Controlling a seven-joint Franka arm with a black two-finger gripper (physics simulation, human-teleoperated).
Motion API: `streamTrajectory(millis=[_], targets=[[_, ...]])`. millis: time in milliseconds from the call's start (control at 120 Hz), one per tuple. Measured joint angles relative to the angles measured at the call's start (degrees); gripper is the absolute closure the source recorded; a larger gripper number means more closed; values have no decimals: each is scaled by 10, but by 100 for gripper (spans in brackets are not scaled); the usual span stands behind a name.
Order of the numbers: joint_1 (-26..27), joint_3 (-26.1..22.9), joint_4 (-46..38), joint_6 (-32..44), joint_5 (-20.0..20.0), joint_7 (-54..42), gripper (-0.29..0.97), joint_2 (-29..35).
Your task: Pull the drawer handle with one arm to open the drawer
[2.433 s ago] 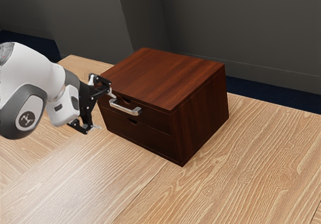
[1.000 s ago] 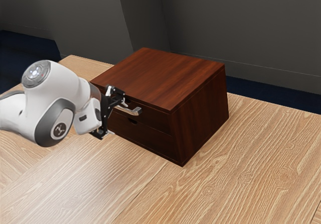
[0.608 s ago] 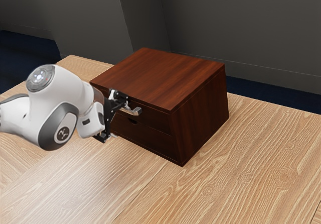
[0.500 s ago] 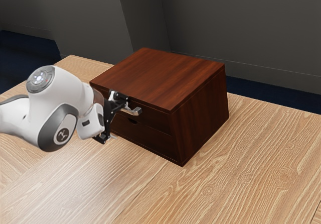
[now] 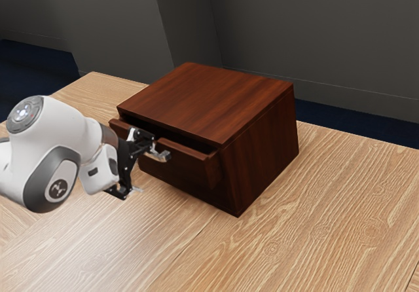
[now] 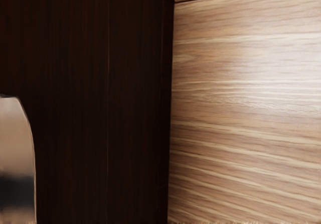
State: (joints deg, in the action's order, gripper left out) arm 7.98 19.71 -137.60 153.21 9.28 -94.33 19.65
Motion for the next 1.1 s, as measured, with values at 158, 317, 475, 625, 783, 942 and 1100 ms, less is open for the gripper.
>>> streamTrajectory(millis=[158,317,475,625,783,942,1100], targets=[[-8,0,-15,-18,7,-1,7,28],[-15,-9,-38,-31,5,-1,5,58],[-41,-25,-59,-43,10,-1,6,90],[-46,-26,-65,-61,10,-2,3,104],[-60,-47,-66,-85,9,-2,5,119],[-70,-61,-75,-109,8,-2,4,137],[-81,-63,-88,-126,10,-2,1,159]])
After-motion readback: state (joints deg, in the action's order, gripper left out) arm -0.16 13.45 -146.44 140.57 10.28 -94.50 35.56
